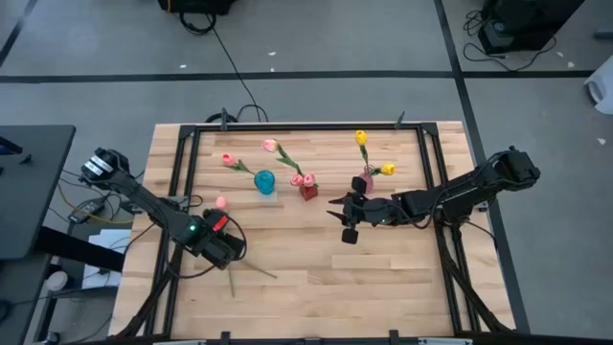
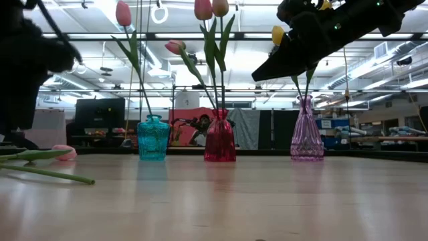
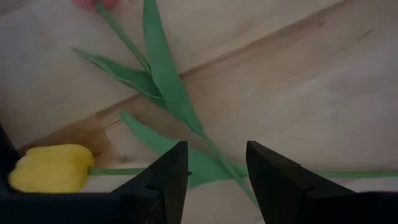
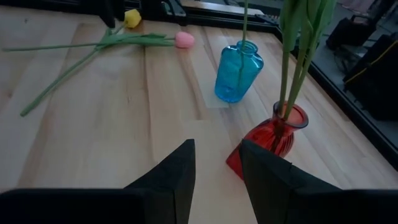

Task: Sort flowers into vase by color
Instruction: Put the light pink flower into the blue vase

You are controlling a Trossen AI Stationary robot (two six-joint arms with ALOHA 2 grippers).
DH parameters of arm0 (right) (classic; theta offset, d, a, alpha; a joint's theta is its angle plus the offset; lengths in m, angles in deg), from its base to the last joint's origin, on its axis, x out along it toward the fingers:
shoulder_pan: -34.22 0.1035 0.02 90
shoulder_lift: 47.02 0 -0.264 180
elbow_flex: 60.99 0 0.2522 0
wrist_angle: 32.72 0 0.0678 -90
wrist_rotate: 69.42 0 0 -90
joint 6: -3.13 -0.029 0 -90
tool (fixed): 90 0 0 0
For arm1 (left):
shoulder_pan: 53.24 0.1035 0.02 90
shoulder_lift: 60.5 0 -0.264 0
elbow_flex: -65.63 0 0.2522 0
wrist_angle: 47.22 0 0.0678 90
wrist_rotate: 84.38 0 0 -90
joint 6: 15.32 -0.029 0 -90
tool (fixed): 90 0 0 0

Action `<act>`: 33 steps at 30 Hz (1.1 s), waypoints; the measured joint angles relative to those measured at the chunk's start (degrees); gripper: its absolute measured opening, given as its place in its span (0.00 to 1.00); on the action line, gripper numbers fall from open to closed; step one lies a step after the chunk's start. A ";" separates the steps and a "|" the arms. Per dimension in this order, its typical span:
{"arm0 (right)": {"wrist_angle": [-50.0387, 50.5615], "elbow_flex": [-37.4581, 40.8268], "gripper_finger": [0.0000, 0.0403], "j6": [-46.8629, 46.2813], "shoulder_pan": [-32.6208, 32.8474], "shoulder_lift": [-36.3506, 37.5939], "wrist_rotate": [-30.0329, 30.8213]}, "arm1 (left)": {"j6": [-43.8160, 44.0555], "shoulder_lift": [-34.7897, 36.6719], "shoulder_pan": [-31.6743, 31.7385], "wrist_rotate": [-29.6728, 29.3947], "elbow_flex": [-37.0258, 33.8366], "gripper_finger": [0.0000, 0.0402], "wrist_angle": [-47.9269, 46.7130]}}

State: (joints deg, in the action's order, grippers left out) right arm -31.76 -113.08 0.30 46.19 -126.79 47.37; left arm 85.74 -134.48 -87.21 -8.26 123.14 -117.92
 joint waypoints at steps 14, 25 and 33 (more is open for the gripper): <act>-1.25 0.00 0.35 1.04 -0.12 0.00 0.13 | -0.55 0.21 1.73 3.08 -11.94 0.36 15.47; -1.75 0.00 0.35 1.51 -0.13 0.00 0.14 | -8.26 0.30 1.75 -0.96 -10.00 0.02 14.29; -3.62 0.00 0.35 3.07 -0.13 0.02 0.57 | -24.09 1.72 1.73 -15.18 -0.45 0.04 13.90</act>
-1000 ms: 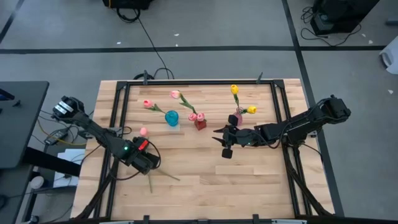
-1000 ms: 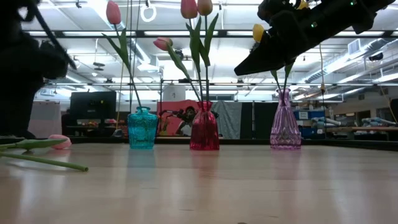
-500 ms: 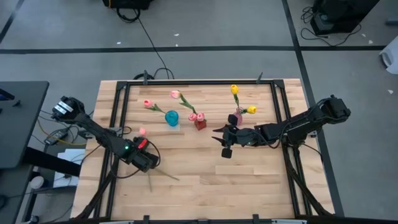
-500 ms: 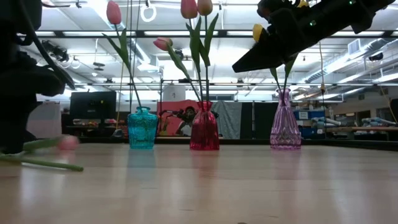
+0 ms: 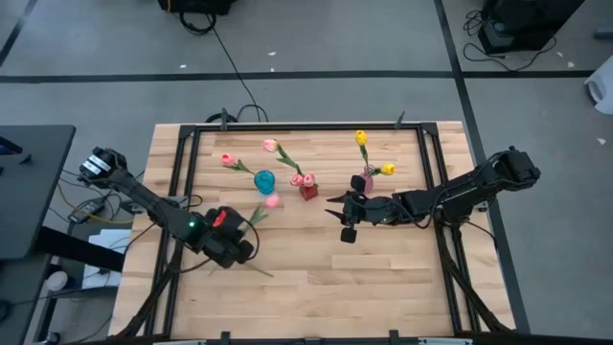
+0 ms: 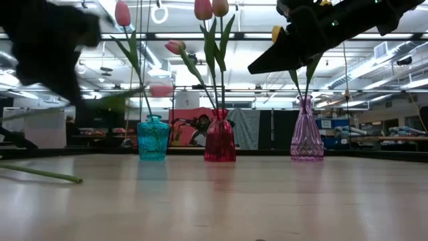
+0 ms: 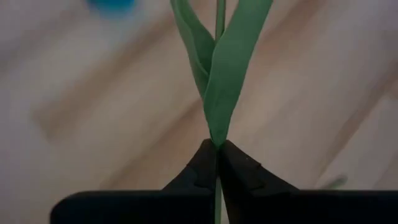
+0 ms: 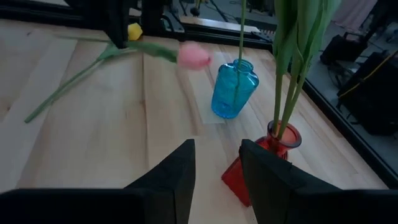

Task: Sort flowers into vase by color
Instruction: Put the light pink flower into the blue vase

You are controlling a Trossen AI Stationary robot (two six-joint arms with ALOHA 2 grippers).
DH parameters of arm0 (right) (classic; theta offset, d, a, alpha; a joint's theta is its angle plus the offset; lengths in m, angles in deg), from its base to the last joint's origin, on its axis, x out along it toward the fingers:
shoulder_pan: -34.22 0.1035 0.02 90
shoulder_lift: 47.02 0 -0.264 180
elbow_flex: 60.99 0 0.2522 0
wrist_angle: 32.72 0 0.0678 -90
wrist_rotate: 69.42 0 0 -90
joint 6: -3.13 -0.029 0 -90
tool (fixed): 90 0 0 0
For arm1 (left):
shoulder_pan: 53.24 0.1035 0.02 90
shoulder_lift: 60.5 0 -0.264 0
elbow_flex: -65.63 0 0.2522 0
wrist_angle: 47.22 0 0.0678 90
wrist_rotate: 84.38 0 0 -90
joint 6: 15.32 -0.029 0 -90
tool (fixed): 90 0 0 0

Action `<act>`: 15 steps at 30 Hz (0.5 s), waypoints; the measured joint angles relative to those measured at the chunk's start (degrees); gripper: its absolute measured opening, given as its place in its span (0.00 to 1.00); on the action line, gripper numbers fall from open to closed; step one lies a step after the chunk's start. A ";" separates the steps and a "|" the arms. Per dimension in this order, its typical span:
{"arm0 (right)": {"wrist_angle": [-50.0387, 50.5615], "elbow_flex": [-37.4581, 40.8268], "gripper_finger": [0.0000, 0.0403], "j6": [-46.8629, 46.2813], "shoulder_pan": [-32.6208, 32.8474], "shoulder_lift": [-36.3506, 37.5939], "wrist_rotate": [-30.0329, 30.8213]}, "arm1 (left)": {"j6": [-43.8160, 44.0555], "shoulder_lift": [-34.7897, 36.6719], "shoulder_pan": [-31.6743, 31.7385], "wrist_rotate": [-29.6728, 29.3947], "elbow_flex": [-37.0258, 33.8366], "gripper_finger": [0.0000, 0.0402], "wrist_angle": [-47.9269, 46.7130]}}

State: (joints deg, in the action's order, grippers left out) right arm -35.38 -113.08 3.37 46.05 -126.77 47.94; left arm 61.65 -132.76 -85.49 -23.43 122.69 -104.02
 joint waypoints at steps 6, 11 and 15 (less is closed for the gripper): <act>-0.44 0.00 0.35 0.10 0.00 0.00 -0.02 | -18.26 -0.02 0.02 -19.60 5.05 0.03 2.06; -0.58 0.00 0.35 0.26 0.00 0.00 -0.02 | -33.63 -0.03 0.27 -32.53 5.80 0.03 8.42; -0.66 0.00 0.35 0.41 0.00 0.00 -0.02 | -34.99 -0.05 1.79 -36.92 5.66 0.03 9.01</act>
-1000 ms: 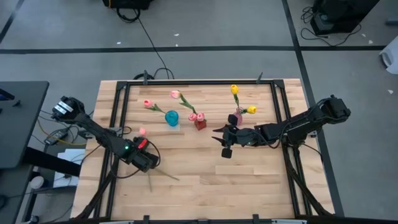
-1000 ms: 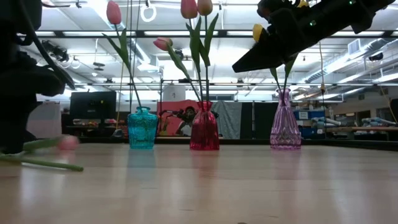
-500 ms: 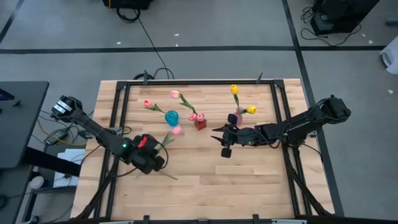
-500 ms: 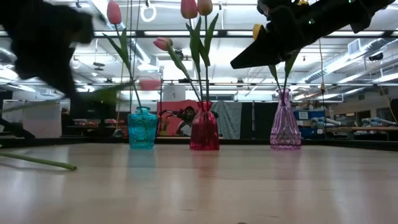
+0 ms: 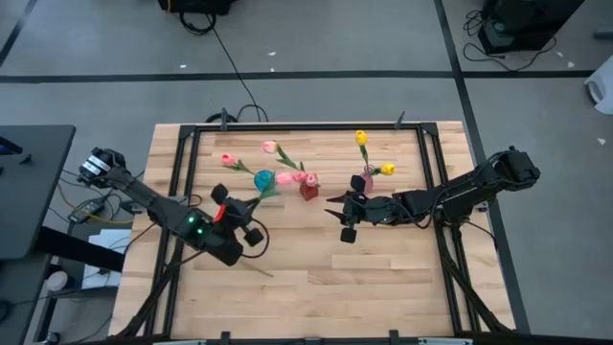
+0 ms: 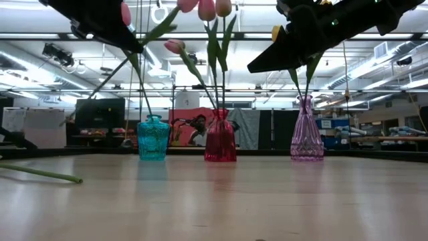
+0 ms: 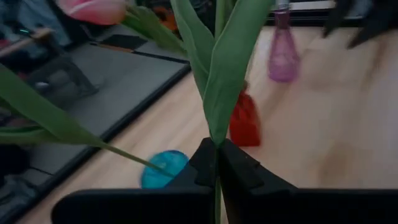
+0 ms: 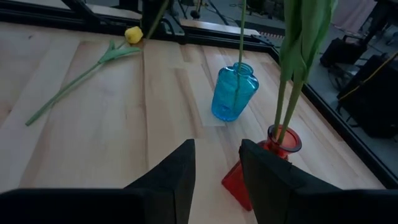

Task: Sort flowers into vase by color
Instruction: Put the light pink flower into the blue vase

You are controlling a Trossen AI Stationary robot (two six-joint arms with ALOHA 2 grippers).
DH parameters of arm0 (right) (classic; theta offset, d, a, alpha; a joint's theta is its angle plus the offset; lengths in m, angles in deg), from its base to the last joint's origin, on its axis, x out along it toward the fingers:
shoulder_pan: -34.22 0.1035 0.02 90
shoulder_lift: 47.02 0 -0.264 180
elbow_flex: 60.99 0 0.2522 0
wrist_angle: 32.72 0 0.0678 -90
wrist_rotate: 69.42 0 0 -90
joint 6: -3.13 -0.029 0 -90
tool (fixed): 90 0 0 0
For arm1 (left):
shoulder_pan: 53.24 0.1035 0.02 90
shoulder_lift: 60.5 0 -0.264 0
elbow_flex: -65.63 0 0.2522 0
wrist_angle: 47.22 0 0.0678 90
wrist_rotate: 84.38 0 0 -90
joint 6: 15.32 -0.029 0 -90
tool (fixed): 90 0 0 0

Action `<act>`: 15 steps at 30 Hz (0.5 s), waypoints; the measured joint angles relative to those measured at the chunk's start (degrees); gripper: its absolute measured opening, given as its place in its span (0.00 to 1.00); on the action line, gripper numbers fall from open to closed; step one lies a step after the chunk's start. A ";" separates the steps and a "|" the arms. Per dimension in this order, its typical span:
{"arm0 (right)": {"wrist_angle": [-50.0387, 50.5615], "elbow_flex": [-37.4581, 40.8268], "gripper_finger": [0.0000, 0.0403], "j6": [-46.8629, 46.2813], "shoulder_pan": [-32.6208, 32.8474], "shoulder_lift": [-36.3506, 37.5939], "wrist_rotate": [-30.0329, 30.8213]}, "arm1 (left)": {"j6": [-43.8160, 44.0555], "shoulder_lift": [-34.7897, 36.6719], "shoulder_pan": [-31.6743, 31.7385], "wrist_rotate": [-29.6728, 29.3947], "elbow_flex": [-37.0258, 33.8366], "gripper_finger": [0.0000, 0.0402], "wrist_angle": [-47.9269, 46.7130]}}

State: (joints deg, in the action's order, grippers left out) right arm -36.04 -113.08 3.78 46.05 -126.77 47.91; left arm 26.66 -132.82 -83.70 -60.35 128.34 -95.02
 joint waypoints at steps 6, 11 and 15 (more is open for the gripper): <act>-0.47 0.00 0.35 0.00 0.00 0.00 0.00 | -3.62 0.54 2.74 -0.81 -0.09 0.02 0.96; -0.46 0.00 0.35 -0.34 0.00 0.02 -0.02 | -5.59 4.19 4.00 -0.55 -0.09 0.01 1.26; -0.26 0.00 0.35 -0.41 0.00 0.02 -0.02 | -8.13 8.14 4.00 -1.45 -0.09 0.01 1.79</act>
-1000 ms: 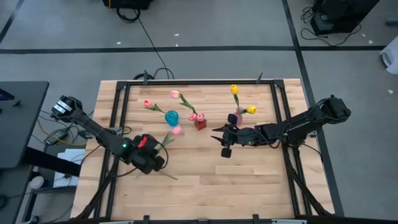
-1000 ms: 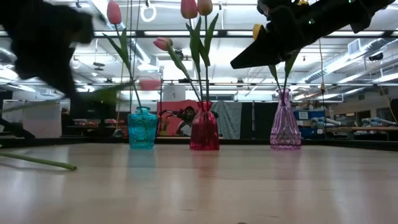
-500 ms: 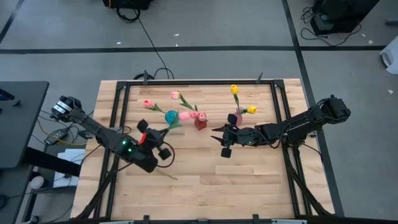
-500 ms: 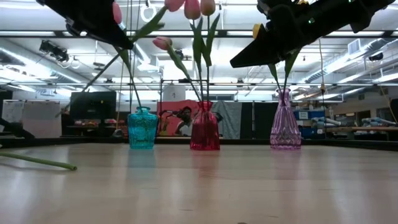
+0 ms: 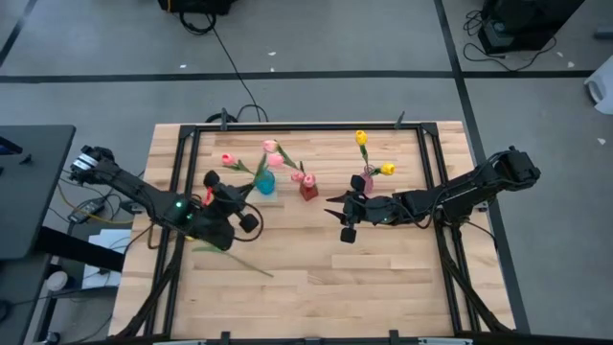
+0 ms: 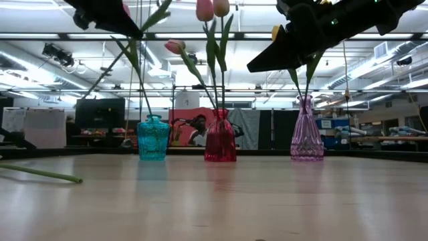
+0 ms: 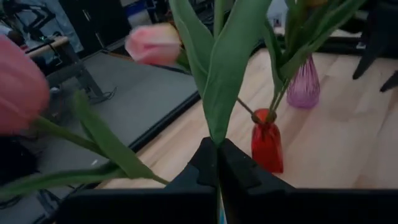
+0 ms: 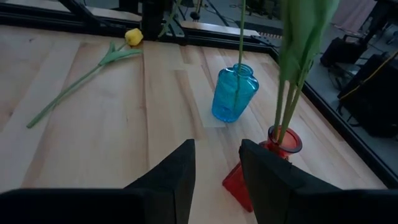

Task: Sort flowers into vase by color
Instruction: Put the light pink flower into the blue vase

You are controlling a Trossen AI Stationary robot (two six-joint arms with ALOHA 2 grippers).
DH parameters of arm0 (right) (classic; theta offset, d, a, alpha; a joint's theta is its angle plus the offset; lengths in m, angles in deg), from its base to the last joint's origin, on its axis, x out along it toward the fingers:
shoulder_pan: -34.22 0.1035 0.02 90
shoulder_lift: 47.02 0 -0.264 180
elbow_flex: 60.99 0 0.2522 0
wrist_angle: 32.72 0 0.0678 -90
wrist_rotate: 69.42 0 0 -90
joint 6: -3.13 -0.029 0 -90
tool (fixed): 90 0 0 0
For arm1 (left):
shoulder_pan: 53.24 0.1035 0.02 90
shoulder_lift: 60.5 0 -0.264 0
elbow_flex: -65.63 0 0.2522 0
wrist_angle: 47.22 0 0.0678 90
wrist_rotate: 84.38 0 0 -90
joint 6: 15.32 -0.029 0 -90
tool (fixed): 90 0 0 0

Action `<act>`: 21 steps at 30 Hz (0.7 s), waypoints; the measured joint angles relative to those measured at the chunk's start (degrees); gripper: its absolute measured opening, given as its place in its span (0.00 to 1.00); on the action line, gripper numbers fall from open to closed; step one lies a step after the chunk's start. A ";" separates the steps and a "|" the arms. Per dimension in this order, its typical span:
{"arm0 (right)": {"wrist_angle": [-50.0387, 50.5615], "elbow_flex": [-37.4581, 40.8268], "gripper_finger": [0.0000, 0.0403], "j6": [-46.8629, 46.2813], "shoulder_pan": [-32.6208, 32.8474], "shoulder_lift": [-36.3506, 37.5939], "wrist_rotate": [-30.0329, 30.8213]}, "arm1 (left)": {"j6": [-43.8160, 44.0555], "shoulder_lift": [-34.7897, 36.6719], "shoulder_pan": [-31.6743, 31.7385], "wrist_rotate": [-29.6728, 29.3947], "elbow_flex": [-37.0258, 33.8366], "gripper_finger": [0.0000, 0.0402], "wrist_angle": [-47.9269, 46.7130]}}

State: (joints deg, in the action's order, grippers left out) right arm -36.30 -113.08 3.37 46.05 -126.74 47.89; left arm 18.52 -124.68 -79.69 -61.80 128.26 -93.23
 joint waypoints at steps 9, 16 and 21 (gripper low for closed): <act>-1.16 0.00 0.35 -0.03 0.00 0.00 0.00 | -22.50 2.05 6.04 9.40 -5.52 0.01 26.76; -0.95 0.00 0.35 -0.05 0.00 0.00 0.00 | -40.96 2.90 13.52 20.46 -11.71 0.01 55.00; -0.54 0.00 0.35 -0.09 0.00 0.00 0.00 | -45.36 2.81 18.98 27.70 -16.17 0.01 65.68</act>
State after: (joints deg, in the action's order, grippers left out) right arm -36.84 -113.08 3.28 46.05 -126.74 47.89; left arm -26.84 -121.87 -60.72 -34.11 112.08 -27.55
